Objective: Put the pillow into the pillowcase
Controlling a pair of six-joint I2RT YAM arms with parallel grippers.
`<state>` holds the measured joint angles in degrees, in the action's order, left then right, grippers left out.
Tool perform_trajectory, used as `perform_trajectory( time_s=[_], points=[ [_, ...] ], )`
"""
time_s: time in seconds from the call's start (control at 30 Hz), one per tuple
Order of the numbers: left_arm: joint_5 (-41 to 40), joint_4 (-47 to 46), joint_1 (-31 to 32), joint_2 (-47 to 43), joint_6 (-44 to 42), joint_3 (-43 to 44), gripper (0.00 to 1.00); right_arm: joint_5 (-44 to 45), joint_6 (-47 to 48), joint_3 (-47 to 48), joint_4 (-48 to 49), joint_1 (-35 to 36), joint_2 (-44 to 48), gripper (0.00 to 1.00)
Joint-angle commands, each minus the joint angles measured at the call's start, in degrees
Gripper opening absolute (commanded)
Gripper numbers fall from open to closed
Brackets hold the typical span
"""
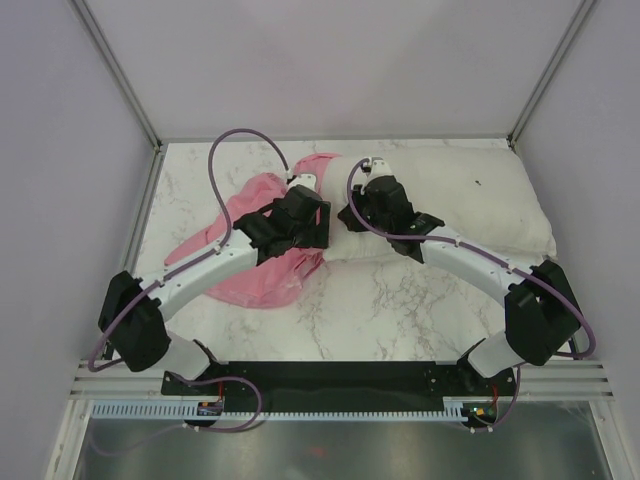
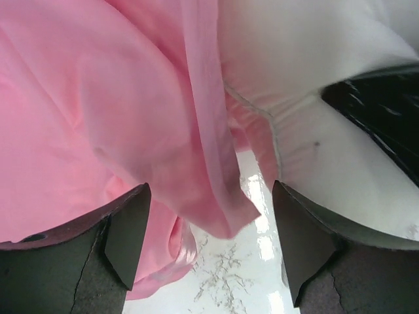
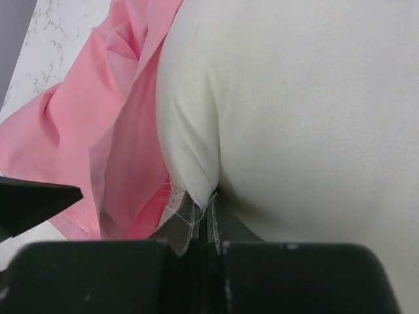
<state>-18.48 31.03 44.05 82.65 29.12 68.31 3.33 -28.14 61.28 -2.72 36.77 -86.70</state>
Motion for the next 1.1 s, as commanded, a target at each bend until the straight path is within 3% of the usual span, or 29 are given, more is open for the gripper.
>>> perform_trajectory(
  time_s=[0.0,0.23,0.33,0.5,0.67,0.8,0.83,0.9,1.07],
  points=[
    [-5.8,-1.7,0.0,5.0,1.8,2.3,0.82,0.9,0.6,3.0,0.8,-0.6,0.3,0.0],
    [-20.9,2.9,-1.2,12.0,3.2,3.5,0.72,0.8,1.0,3.1,-0.1,-0.7,1.5,0.0],
    [-20.0,4.1,-4.6,13.2,5.0,3.4,0.64,0.8,1.2,3.1,-0.4,-0.7,2.1,0.0],
    [-24.2,4.3,-6.5,15.8,5.8,4.6,0.6,0.6,1.9,4.1,-2.1,-0.7,2.5,0.0],
    [-25.2,4.3,-8.1,17.0,4.2,4.4,0.4,0.8,2.5,3.6,-2.6,-0.6,2.9,0.0],
    [-21.3,4.0,-9.1,18.1,3.7,3.5,0.22,-0.1,2.6,4.2,-2.6,-0.7,2.3,0.0],
    [-19.0,3.8,-9.1,17.9,3.4,3.3,0.03,-0.4,2.7,4.5,-2.6,-0.7,1.9,0.0],
    [-15.2,2.4,-8.8,16.6,0.3,2.4,0.02,-1.4,3.5,5.8,-2.5,-0.7,1.4,0.0],
    [3.9,-1.3,-5.7,10.3,-8.8,0.5,0.02,-5.4,5.3,11.8,-4.6,-0.7,-1.3,0.0]
  ],
)
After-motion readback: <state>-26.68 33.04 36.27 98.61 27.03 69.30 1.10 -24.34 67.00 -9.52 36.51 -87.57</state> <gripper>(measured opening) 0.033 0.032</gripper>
